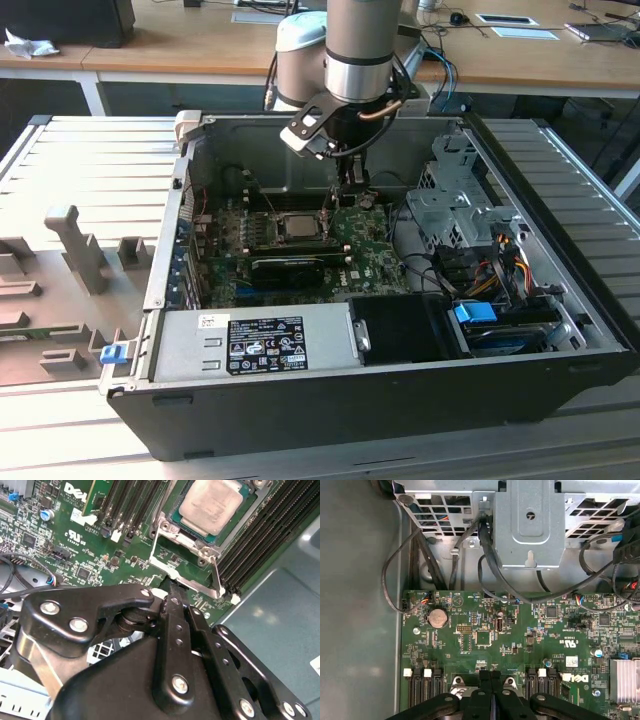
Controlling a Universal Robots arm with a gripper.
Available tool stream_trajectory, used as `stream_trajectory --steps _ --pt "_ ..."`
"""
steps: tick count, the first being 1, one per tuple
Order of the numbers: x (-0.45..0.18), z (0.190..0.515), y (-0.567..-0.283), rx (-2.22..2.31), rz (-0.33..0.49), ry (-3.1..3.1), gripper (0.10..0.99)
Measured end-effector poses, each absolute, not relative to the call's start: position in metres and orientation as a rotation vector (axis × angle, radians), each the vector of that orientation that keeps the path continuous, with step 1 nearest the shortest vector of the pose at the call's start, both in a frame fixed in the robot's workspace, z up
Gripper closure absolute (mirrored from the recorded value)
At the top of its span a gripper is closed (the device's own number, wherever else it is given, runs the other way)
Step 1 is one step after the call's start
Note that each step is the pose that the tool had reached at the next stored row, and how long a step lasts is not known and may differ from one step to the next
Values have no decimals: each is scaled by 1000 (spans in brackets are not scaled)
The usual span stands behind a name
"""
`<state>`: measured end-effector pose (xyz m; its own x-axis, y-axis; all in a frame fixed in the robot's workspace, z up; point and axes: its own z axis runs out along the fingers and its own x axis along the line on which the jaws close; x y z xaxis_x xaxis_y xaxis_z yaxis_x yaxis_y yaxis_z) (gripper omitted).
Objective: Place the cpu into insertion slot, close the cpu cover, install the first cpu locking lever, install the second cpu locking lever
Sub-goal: 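Close the cpu cover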
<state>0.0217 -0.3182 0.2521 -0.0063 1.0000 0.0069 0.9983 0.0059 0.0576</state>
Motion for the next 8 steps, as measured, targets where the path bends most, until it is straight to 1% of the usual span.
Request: stream_trajectory --steps 8 --pt "20 252 -318 2189 71 2202 980"
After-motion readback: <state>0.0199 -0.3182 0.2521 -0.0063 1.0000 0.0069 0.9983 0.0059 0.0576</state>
